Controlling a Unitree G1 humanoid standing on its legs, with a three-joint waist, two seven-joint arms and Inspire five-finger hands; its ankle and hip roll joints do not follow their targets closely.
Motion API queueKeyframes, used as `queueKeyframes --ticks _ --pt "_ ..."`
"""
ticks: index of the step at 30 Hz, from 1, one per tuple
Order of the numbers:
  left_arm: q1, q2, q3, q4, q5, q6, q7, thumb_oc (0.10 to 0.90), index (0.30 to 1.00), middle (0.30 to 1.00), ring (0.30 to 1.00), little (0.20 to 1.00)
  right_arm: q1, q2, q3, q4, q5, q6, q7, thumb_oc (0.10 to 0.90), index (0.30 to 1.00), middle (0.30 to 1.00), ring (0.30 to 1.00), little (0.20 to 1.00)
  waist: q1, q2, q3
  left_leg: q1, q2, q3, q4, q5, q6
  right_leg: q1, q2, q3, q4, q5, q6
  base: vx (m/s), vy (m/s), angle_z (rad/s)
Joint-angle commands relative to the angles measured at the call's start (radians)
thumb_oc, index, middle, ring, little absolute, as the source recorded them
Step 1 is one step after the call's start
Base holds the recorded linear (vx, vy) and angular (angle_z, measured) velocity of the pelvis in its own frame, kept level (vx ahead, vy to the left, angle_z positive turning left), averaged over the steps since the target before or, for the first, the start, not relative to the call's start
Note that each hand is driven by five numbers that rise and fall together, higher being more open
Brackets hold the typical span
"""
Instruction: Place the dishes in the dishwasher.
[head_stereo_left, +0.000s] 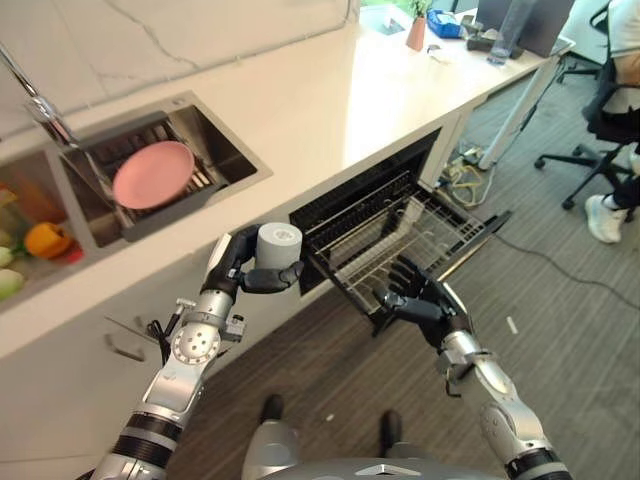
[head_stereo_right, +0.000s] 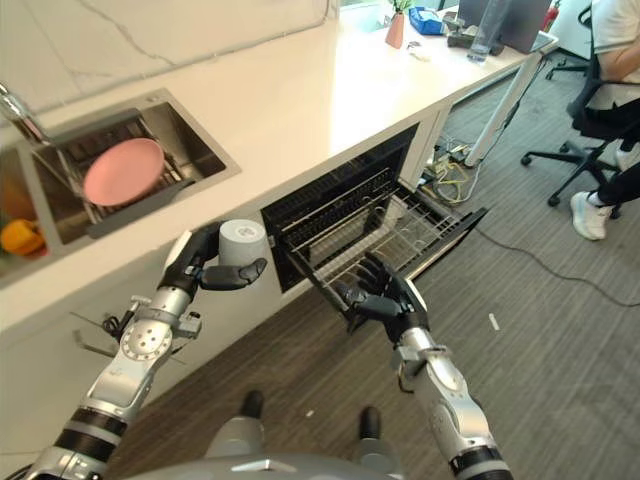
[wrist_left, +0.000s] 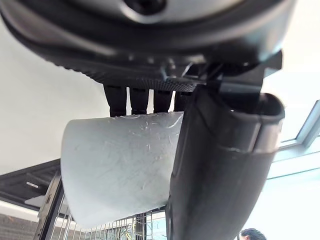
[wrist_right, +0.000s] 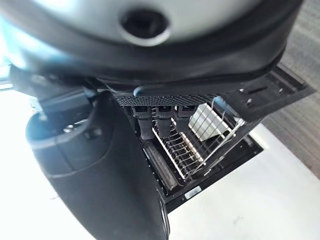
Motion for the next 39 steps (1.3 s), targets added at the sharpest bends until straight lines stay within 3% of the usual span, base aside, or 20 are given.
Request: queueKeyframes --ticks 1,2,3,7,13,22,31,39 --pt "-0.111 0.008 -0.029 -0.057 0.022 -0.092 0.013 0.400 0.300 0.300 0.300 0.300 -0.088 -0.046 -0.024 -0.151 0.101 -0.081 0.060 0.800 0.900 0.900 0.900 0.900 -0.019 0.074 -0.095 0.166 0.041 0.006 -0.073 -0.026 -0.004 -0.028 -0.023 -0.027 0.075 -0.097 0.062 0.08 -0.183 0.21" --pt "-0.111 0.007 -0.029 -0.057 0.022 -0.092 0.013 0.400 0.300 0.300 0.300 0.300 -0.087 -0.047 -0.024 -0.152 0.102 -0.081 0.061 0.800 0.900 0.900 0.900 0.900 -0.021 0.076 -0.095 0.167 0.043 0.005 -0.076 -0.025 -0.005 -0.026 -0.021 -0.029 0.072 -0.096 0.061 0.12 -0.190 0.25" --pt "-0.133 -0.004 -0.040 -0.032 0.032 -0.084 0.028 0.400 0.300 0.300 0.300 0.300 -0.080 -0.051 0.003 -0.174 0.158 -0.075 0.076 0.800 0.900 0.900 0.900 0.900 -0.032 0.094 -0.102 0.169 0.079 0.006 -0.090 0.015 -0.034 0.011 0.011 -0.054 0.033 -0.107 0.048 0.06 -0.146 0.22" --pt "-0.167 -0.025 -0.065 -0.007 0.056 -0.073 0.045 0.400 0.300 0.300 0.300 0.300 -0.066 -0.047 0.029 -0.211 0.212 -0.068 0.086 0.800 0.900 0.900 0.900 0.900 -0.049 0.105 -0.106 0.171 0.111 0.007 -0.108 0.062 -0.061 0.035 0.037 -0.075 0.014 -0.111 0.034 0.07 -0.116 0.18" --pt "-0.257 -0.049 -0.126 0.038 0.113 -0.061 0.084 0.400 0.300 0.300 0.300 0.300 -0.081 -0.049 0.089 -0.248 0.253 -0.067 0.080 0.800 0.900 0.900 0.900 0.900 -0.070 0.114 -0.120 0.187 0.145 0.027 -0.138 0.058 -0.087 0.050 0.071 -0.084 0.010 -0.132 0.023 0.07 -0.067 0.15" --pt "-0.347 -0.089 -0.193 0.068 0.121 -0.060 0.113 0.400 0.300 0.300 0.300 0.300 -0.155 -0.012 0.147 -0.237 0.312 -0.085 0.046 0.800 0.900 0.900 0.900 0.900 -0.078 0.117 -0.129 0.167 0.128 0.039 -0.139 0.029 -0.085 0.035 0.067 -0.071 0.010 -0.118 0.026 0.00 0.008 -0.05" --pt "-0.400 -0.123 -0.254 0.102 0.113 -0.052 0.136 0.400 0.300 0.300 0.300 0.300 -0.209 0.028 0.202 -0.229 0.344 -0.088 0.004 0.800 0.900 0.900 0.900 0.900 -0.076 0.119 -0.128 0.159 0.086 0.041 -0.139 0.007 -0.063 0.026 0.031 -0.064 0.010 -0.090 0.042 -0.02 0.050 -0.01" --pt "-0.426 -0.110 -0.289 0.118 0.167 -0.037 0.156 0.400 0.300 0.300 0.300 0.300 -0.252 0.040 0.229 -0.178 0.299 -0.071 -0.050 0.800 0.900 0.900 0.900 0.900 -0.066 0.117 -0.134 0.167 0.056 0.049 -0.139 -0.011 -0.043 0.027 0.005 -0.061 0.010 -0.076 0.052 0.00 0.045 0.00"
